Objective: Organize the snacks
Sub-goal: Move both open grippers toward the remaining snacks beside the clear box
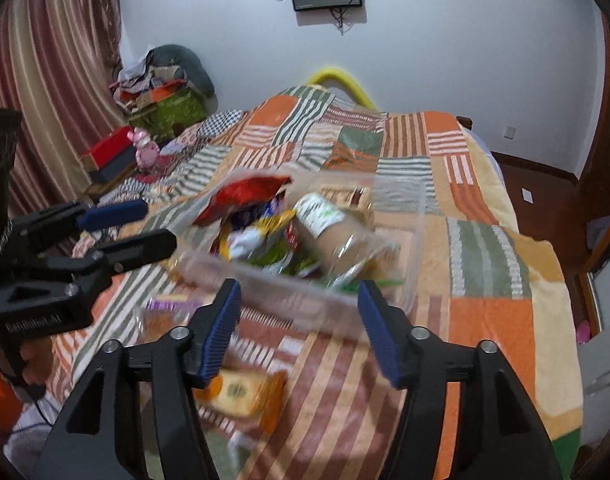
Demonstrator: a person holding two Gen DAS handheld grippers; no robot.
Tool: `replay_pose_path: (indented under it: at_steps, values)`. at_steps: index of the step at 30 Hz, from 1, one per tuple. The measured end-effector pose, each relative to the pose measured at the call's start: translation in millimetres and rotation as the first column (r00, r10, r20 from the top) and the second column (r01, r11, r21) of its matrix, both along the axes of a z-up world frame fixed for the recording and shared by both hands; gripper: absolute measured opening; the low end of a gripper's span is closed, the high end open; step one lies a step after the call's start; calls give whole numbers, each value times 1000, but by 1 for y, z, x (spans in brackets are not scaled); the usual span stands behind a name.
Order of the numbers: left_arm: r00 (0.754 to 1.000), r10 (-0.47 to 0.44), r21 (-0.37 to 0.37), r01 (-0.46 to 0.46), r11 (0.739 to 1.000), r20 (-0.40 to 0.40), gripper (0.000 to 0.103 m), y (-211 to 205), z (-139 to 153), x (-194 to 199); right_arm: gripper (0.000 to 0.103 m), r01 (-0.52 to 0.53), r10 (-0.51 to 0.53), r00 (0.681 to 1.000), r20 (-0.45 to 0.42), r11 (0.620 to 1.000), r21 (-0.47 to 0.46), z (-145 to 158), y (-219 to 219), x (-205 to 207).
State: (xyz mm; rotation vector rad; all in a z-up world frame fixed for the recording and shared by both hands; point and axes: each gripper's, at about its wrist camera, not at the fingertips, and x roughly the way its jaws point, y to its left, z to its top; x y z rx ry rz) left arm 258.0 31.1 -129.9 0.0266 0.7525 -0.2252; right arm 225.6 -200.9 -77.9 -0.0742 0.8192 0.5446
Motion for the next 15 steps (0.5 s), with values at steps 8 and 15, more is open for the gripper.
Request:
replay_pose_path:
  at_steps: [8,15]
  values:
    - [991,-5,-10,3,1000,-134,74,9,-43,-17,70,-23,22,995,-97,1000,-13,-33,8,-21]
    - [974,-63,-56,52,997,-217,75,-3,-72,-16,70,-24,16,986,-168,999,-46,-55,11,-27]
